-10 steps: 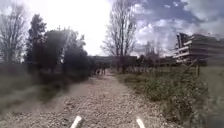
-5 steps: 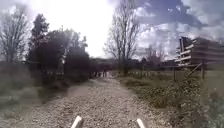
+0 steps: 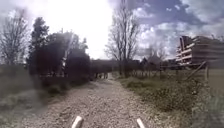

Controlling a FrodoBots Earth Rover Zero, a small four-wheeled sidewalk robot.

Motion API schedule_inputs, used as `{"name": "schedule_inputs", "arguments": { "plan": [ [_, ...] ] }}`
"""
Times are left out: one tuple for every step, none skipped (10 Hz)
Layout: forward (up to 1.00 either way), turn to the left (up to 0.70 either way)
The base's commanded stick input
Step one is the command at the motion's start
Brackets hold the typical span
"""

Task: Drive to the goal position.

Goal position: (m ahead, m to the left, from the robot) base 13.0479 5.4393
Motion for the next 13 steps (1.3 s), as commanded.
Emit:
{"name": "schedule_inputs", "arguments": {
  "plan": [
    [0.3, 0.0],
    [0.3, 0.0],
    [0.3, -0.31],
    [0.3, -0.53],
    [0.3, -0.3],
    [0.3, 0.0],
    [0.3, 0.0],
    [0.3, 0.0],
    [0.3, 0.0],
    [0.3, 0.0],
    [0.3, 0.0],
    [0.3, 0.0],
    [0.3, 0.0]
  ]
}}
